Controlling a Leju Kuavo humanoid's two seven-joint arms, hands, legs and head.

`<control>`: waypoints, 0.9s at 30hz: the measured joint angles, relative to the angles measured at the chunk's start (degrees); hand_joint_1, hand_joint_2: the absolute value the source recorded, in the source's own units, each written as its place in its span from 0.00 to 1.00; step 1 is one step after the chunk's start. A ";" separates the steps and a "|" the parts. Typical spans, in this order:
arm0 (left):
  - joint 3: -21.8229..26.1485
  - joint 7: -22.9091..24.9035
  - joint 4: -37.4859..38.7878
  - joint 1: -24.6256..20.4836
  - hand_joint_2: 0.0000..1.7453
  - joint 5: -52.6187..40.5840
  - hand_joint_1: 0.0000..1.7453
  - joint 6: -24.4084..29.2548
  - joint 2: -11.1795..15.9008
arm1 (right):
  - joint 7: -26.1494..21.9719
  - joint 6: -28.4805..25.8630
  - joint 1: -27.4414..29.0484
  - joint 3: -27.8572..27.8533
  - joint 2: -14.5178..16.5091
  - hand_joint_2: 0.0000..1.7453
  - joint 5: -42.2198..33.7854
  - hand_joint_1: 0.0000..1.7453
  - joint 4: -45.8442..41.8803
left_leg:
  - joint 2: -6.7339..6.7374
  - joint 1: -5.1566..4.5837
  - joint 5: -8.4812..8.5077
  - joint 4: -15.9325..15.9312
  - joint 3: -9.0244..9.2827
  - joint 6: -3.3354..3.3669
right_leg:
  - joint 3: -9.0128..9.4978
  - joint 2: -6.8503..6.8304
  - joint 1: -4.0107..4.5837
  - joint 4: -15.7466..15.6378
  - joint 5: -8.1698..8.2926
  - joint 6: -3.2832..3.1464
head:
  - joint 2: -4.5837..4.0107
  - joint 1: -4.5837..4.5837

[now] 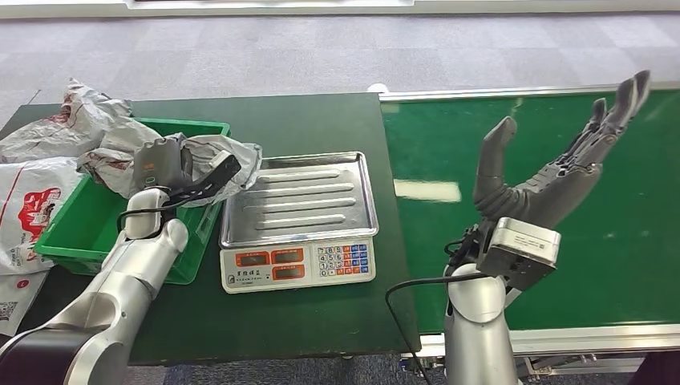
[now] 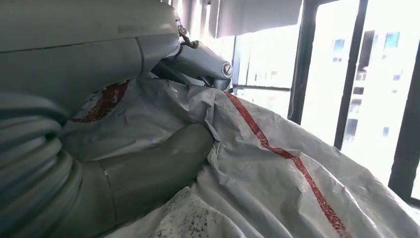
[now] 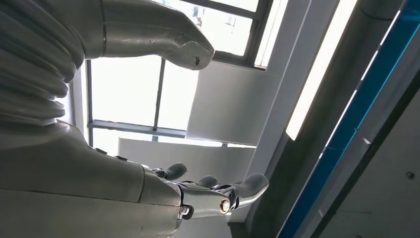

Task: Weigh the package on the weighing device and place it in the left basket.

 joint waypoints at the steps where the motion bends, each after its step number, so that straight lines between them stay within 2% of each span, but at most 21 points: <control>1: 0.36 0.30 0.80 0.00 1.00 0.04 1.00 -0.19 0.10 | 0.16 0.00 0.00 0.02 0.00 1.00 0.08 0.00 0.01 | 0.00 0.00 0.00 0.00 0.00 0.00 | 0.00 0.00 0.00 0.00 0.00 0.00 | 0.00 0.00; 6: 2.26 4.02 3.61 0.00 1.00 -0.36 1.00 -0.05 0.74 | 1.03 0.00 0.01 0.10 0.00 1.00 0.73 0.00 0.01 | 0.01 0.00 -0.01 0.00 0.00 0.00 | -0.01 0.00 -0.01 0.00 0.00 0.00 | 0.00 -0.01; 7: 2.65 5.97 3.97 0.00 1.00 -0.79 0.76 0.35 0.87 | 1.26 0.00 0.01 0.11 0.00 1.00 0.83 0.00 0.01 | 0.01 0.01 -0.01 0.00 0.00 0.00 | -0.01 0.00 0.00 0.00 0.00 0.00 | 0.00 -0.01; 10: 4.09 11.29 4.79 0.03 0.25 -1.83 0.00 2.87 1.40 | 2.07 0.00 0.02 0.15 0.00 1.00 1.06 0.00 0.01 | 0.04 0.04 0.00 0.00 0.01 -0.01 | -0.03 0.03 0.00 0.00 0.00 0.00 | 0.00 -0.01; 11: 4.74 11.52 4.86 0.11 0.00 -1.59 0.00 4.09 1.55 | 2.24 0.00 0.03 0.16 0.00 1.00 1.09 0.00 0.01 | 0.04 0.04 0.01 0.00 0.02 -0.01 | -0.03 0.02 0.00 0.00 0.00 -0.01 | 0.00 -0.01; 13: 6.51 8.98 4.02 0.61 0.00 -0.14 0.00 6.27 1.66 | 2.36 0.00 0.03 0.19 0.00 1.00 1.10 0.00 0.01 | 0.01 0.05 0.02 0.00 0.01 -0.03 | -0.04 0.00 0.01 0.01 0.00 -0.01 | 0.00 -0.01; 15: 9.08 4.00 0.93 1.82 0.00 1.35 0.00 7.17 1.34 | 2.25 0.00 0.03 0.19 0.00 1.00 1.00 0.00 0.01 | 0.00 0.05 0.03 0.00 0.01 -0.03 | -0.05 0.00 0.02 0.01 0.00 -0.01 | 0.00 -0.01; 17: 12.76 -3.95 -3.60 3.18 0.00 3.38 0.00 7.40 0.20 | 1.86 0.00 0.03 0.19 0.00 1.00 0.60 0.00 0.03 | 0.01 0.03 0.02 0.01 -0.01 -0.03 | -0.06 0.01 0.02 0.01 0.00 -0.01 | 0.00 -0.02; 18: 15.24 -10.04 -6.01 3.67 0.00 5.89 0.00 7.49 -0.91 | 1.56 0.00 0.02 0.19 0.00 1.00 0.30 0.00 0.07 | 0.00 0.03 0.02 0.01 -0.05 -0.03 | -0.08 0.00 0.02 0.01 0.00 -0.01 | 0.00 -0.02; 21: 24.43 -35.42 -15.14 4.90 0.75 24.57 0.00 7.75 -5.36 | 0.66 0.01 0.00 0.19 0.00 1.00 -0.69 0.00 0.49 | 0.04 -0.01 -0.01 0.03 -0.10 -0.01 | -0.11 0.02 -0.02 0.00 0.01 0.01 | 0.00 0.01; 22: 26.27 -41.55 -19.35 5.74 1.00 33.12 0.00 7.80 -6.80 | 0.42 0.01 -0.01 0.19 0.00 1.00 -1.01 0.00 0.76 | 0.15 -0.03 -0.05 0.03 -0.06 0.01 | -0.12 0.09 -0.04 0.00 0.02 0.01 | 0.00 0.01; 23: 26.69 -44.72 -24.08 6.96 1.00 41.28 0.00 7.81 -8.02 | 0.19 0.01 -0.02 0.17 0.00 1.00 -1.30 0.00 1.09 | 0.28 -0.05 -0.09 0.03 -0.02 0.03 | -0.13 0.19 -0.06 0.00 0.03 0.01 | 0.00 0.01; 24: 26.00 -45.84 -29.09 8.43 1.00 48.21 0.00 7.80 -8.97 | -0.06 0.01 -0.02 0.15 0.00 1.00 -1.58 0.00 1.46 | 0.40 -0.06 -0.13 0.03 0.02 0.04 | -0.15 0.28 -0.07 -0.01 0.04 0.01 | 0.00 -0.01; 27: 20.34 -44.91 -42.45 12.65 1.00 62.49 0.00 6.61 -10.42 | -0.85 0.00 -0.02 0.06 0.00 1.00 -1.97 0.00 2.67 | 0.21 -0.03 -0.14 0.03 -0.01 0.06 | -0.12 0.11 -0.06 -0.02 -0.05 0.01 | 0.00 -0.01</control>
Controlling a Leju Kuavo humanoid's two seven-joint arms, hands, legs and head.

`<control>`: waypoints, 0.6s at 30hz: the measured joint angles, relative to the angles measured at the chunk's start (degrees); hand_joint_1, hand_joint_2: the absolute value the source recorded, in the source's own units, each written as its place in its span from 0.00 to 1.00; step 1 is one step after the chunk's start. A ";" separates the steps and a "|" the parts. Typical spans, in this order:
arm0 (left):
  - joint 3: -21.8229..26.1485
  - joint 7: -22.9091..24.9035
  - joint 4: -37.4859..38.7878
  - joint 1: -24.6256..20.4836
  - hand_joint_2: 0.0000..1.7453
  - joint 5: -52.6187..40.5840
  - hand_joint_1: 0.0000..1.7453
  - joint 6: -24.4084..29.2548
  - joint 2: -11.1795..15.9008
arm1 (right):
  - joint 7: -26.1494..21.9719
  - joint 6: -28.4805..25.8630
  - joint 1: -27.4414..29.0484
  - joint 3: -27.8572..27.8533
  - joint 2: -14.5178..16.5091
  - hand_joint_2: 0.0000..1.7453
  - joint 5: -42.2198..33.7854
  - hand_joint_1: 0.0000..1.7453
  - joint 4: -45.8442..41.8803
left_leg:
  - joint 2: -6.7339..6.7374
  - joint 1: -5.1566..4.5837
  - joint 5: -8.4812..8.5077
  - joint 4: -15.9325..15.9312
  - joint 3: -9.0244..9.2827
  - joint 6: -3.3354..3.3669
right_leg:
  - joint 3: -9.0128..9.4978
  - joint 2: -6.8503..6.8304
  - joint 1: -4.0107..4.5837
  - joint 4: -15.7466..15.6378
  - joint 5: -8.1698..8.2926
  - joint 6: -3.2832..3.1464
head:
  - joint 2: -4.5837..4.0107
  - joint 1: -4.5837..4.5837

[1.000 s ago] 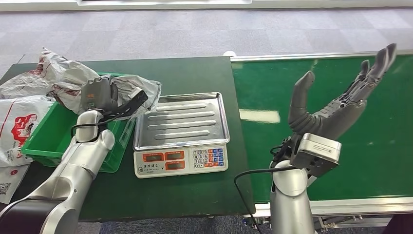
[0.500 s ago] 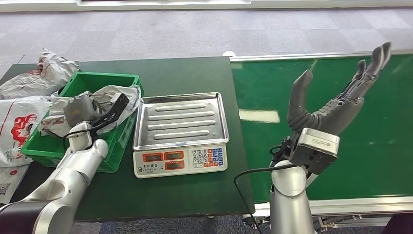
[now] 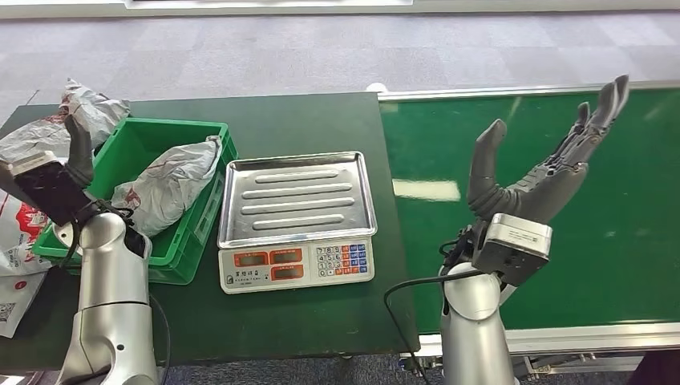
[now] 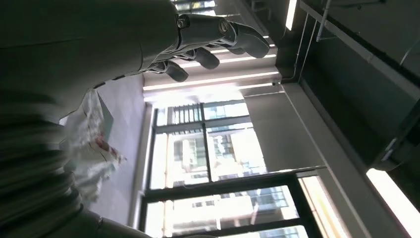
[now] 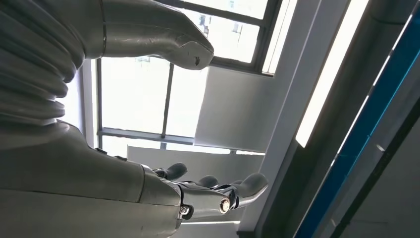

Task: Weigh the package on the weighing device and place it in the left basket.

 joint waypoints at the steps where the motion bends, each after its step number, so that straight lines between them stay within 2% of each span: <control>1: -2.21 0.15 -3.75 1.31 1.00 3.32 0.00 -0.92 -0.26 | -0.15 0.00 0.00 -0.06 0.00 1.00 0.40 0.00 0.35 | -0.14 0.01 0.01 0.00 -0.01 0.00 | 0.03 -0.13 0.01 0.00 -0.04 0.00 | 0.00 0.01; 4: -8.09 0.37 -12.27 4.90 1.00 7.91 0.00 -3.34 -0.66 | 0.11 0.00 0.08 -0.66 0.00 1.00 3.50 0.00 0.83 | -0.24 0.01 0.01 -0.01 -0.03 0.00 | 0.07 -0.21 0.02 0.00 -0.07 -0.02 | 0.00 0.01; 8: -12.82 0.86 -18.48 7.53 1.00 9.13 0.00 -5.91 -0.80 | 1.26 -0.01 0.19 -1.62 0.00 1.00 5.97 0.00 0.98 | -0.21 0.00 0.00 -0.01 -0.02 0.00 | 0.07 -0.18 0.02 0.00 -0.07 -0.02 | 0.00 0.01; 10: -14.77 2.34 -19.57 8.57 1.00 8.66 0.00 -9.90 -0.68 | 2.81 -0.01 0.16 -1.52 0.00 1.00 6.05 0.00 1.56 | -0.24 0.01 0.01 -0.01 -0.01 0.00 | 0.10 -0.21 0.02 0.00 -0.07 -0.02 | 0.00 0.01; 12: -17.93 4.97 -20.09 10.44 1.00 6.69 0.00 -16.28 -0.55 | 4.65 0.13 0.17 -0.31 -0.03 1.00 3.86 0.00 3.23 | -0.24 0.00 0.01 -0.01 0.01 0.00 | 0.13 -0.21 0.01 0.00 -0.07 -0.02 | 0.00 0.01; 13: -19.98 6.23 -20.25 11.71 1.00 5.63 0.00 -19.92 -0.53 | 5.49 0.24 0.30 0.88 -0.10 0.75 2.23 0.00 4.15 | -0.23 -0.01 0.00 -0.01 0.02 0.00 | 0.12 -0.20 0.01 0.00 -0.07 -0.02 | 0.00 0.01; 14: -21.96 7.12 -20.34 13.07 0.75 4.82 0.00 -22.97 -0.56 | 6.13 0.35 0.53 2.27 -0.21 0.50 0.79 0.00 4.83 | -0.21 -0.02 0.00 -0.01 0.02 0.00 | 0.11 -0.19 0.01 0.00 -0.07 -0.02 | 0.00 0.01; 16: -25.46 8.50 -20.35 15.58 0.75 3.81 0.00 -27.08 -0.64 | 7.07 0.66 1.12 5.01 -0.51 0.50 -1.11 0.00 5.60 | -0.20 -0.02 -0.01 -0.01 0.00 0.00 | 0.07 -0.16 0.01 0.00 -0.07 -0.02 | 0.00 0.01; 17: -26.73 9.58 -20.32 16.53 0.75 3.35 0.00 -28.58 -0.67 | 7.40 1.07 1.43 6.04 -0.66 0.75 -1.86 0.00 5.85 | -0.20 -0.02 -0.01 -0.01 -0.01 0.00 | 0.06 -0.16 0.01 0.00 -0.08 -0.02 | 0.00 0.01; 18: -27.77 10.86 -20.27 17.38 1.00 3.02 0.00 -30.44 -0.71 | 7.70 1.89 1.80 6.90 -0.82 1.00 -2.94 0.00 6.03 | -0.20 -0.02 -0.02 -0.01 -0.01 0.00 | 0.06 -0.16 0.01 0.00 -0.09 -0.01 | 0.00 0.01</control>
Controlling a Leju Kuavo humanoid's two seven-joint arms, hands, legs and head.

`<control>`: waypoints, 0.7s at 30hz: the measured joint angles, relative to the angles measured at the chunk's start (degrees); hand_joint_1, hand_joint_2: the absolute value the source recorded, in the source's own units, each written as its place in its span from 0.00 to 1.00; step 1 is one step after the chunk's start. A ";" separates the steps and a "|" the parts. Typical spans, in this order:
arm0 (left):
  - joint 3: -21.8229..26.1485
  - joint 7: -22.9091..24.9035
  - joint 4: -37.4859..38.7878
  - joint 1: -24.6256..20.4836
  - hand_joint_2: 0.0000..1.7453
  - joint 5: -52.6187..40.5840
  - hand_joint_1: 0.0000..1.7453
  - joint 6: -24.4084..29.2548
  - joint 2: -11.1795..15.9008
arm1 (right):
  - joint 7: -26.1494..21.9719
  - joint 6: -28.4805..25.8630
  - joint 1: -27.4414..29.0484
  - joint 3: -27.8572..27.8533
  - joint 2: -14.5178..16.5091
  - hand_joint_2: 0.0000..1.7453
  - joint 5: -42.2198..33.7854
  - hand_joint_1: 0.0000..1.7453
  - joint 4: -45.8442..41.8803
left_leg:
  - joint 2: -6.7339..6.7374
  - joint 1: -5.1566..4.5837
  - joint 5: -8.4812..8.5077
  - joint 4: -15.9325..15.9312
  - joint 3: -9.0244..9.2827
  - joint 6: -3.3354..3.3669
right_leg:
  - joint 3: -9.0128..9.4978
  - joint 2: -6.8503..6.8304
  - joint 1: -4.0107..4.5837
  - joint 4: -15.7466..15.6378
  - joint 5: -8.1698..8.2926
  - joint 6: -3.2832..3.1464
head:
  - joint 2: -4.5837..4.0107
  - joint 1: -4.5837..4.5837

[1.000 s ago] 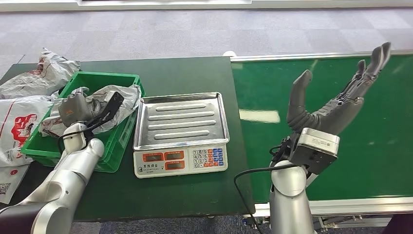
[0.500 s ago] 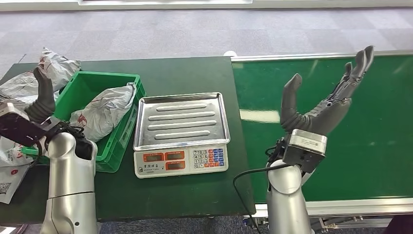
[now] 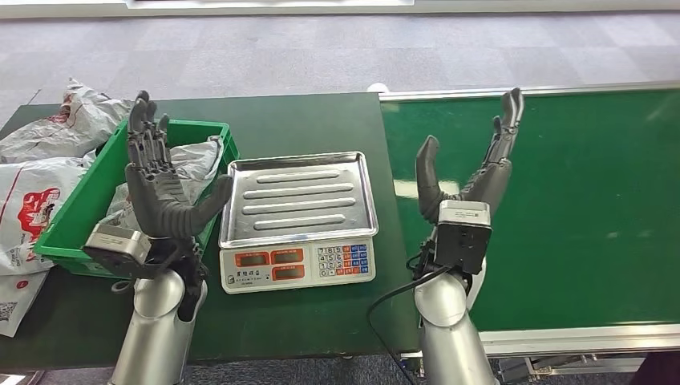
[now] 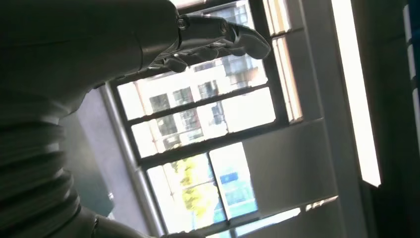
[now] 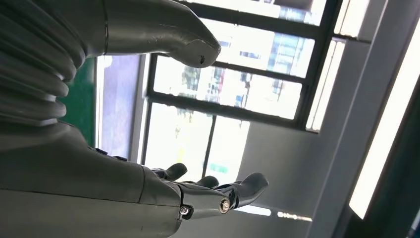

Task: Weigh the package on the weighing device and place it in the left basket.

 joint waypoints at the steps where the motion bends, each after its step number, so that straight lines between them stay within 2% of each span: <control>1: -0.74 1.11 0.05 0.82 1.00 -0.28 0.00 -2.25 -0.10 | 0.15 1.19 0.47 0.67 -0.17 1.00 -1.47 0.00 0.09 | -0.01 0.00 -0.01 0.00 0.00 0.00 | 0.00 -0.01 0.00 0.00 -0.01 0.00 | 0.00 0.00; 4: -1.99 0.58 0.20 4.05 1.00 0.61 0.00 -8.14 -1.21 | -1.15 4.06 2.49 1.72 -0.79 1.00 -6.56 0.00 -0.04 | 0.00 0.00 -0.04 0.00 -0.02 0.00 | -0.02 -0.01 0.00 0.00 -0.04 0.01 | 0.00 0.00; 6: -2.39 -0.94 0.20 5.86 1.00 2.62 0.00 -9.36 -2.35 | -3.14 3.48 3.64 1.82 -1.17 1.00 -8.67 0.00 -0.14 | 0.00 0.00 -0.05 0.00 -0.05 0.01 | -0.03 -0.01 0.00 0.00 -0.04 0.01 | 0.00 0.00; 12: -2.55 -1.96 0.07 7.40 1.00 5.00 0.00 -7.71 -4.56 | -5.89 1.88 5.13 2.06 -2.07 1.00 -11.20 0.00 -0.15 | 0.00 0.00 -0.06 0.00 -0.03 0.02 | -0.02 -0.01 0.00 -0.01 -0.04 0.02 | 0.00 0.00; 21: -2.56 -1.93 0.07 7.64 1.00 5.19 0.00 -7.48 -5.21 | -5.97 1.80 5.44 2.40 -2.53 1.00 -11.29 0.00 -0.15 | 0.00 0.01 -0.02 0.00 -0.01 0.00 | 0.00 -0.01 0.01 -0.01 -0.03 0.01 | 0.00 0.01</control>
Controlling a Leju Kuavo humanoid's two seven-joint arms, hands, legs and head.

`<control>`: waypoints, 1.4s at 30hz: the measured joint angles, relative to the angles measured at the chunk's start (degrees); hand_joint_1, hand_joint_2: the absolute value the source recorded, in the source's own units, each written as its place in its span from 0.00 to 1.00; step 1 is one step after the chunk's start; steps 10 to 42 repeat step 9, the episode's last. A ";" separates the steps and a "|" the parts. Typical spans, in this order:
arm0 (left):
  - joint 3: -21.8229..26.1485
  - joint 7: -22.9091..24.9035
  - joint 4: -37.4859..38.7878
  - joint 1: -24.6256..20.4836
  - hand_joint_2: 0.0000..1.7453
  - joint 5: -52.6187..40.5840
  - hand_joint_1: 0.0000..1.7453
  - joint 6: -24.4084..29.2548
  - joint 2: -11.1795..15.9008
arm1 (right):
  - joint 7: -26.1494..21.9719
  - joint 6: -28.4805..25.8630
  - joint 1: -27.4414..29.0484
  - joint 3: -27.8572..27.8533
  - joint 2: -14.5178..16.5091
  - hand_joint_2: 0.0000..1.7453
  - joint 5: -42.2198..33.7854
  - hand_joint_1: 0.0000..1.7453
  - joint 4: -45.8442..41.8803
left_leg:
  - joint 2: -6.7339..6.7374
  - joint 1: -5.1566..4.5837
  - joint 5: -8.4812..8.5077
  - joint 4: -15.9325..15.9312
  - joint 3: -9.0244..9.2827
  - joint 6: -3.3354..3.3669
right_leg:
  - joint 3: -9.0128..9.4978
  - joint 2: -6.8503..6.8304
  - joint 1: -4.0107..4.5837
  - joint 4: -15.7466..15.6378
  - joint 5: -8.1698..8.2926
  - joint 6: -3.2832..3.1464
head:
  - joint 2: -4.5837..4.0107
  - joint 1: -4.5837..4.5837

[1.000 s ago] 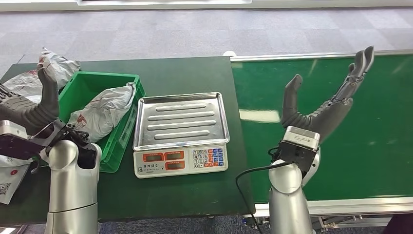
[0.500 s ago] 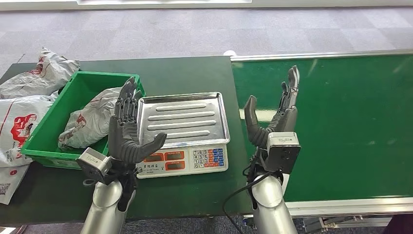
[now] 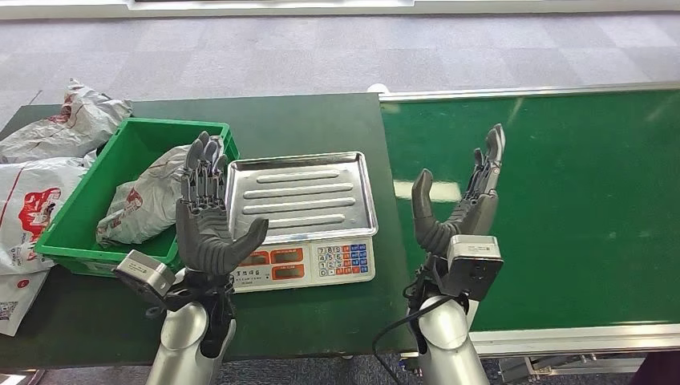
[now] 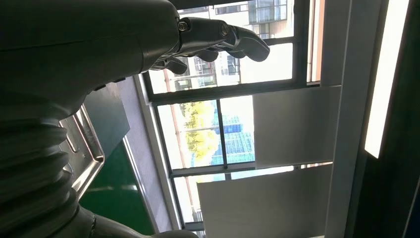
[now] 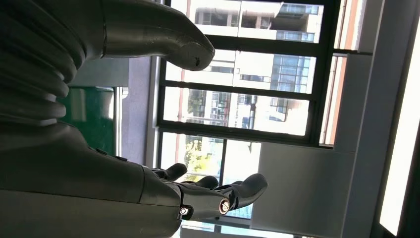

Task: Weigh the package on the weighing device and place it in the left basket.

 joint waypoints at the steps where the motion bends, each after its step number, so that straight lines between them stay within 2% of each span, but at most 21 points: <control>1: 0.00 0.00 0.00 0.00 1.00 0.00 0.00 0.00 -0.01 | 0.00 0.00 0.00 0.01 -0.01 1.00 0.00 0.00 0.00 | 0.00 0.00 0.00 0.00 0.00 0.00 | 0.00 0.00 0.00 0.00 0.00 0.00 | 0.00 0.00; 3: 0.00 -0.23 0.01 0.01 1.00 -0.17 0.00 1.16 -0.15 | -0.36 -0.14 0.05 0.20 -0.11 1.00 -0.27 0.00 -0.01 | 0.00 0.00 0.00 0.00 0.00 0.00 | 0.00 0.00 0.00 0.00 0.00 0.00 | 0.00 0.00; 6: 0.00 -2.42 0.41 -0.02 1.00 -2.67 0.00 9.13 -0.55 | -2.27 -1.38 0.12 1.24 -0.38 1.00 0.35 0.00 -0.01 | 0.00 0.00 -0.01 0.00 -0.01 0.00 | 0.00 0.00 0.00 0.00 0.00 0.00 | 0.00 -0.01; 8: 0.00 -3.08 0.75 -0.05 1.00 -3.90 0.00 11.61 -0.58 | -2.82 -2.10 0.05 2.02 -0.45 1.00 1.04 0.00 0.00 | 0.00 0.00 -0.02 0.00 -0.01 0.00 | 0.00 0.00 0.00 0.00 -0.01 0.00 | 0.00 -0.02; 42: 0.00 -3.11 0.83 -0.06 1.00 -4.08 0.00 11.86 -0.58 | -2.91 -2.23 0.03 2.22 -0.46 1.00 1.11 0.00 0.00 | 0.00 0.00 -0.02 0.00 -0.01 0.00 | 0.00 0.00 0.00 0.00 -0.01 0.00 | 0.00 -0.02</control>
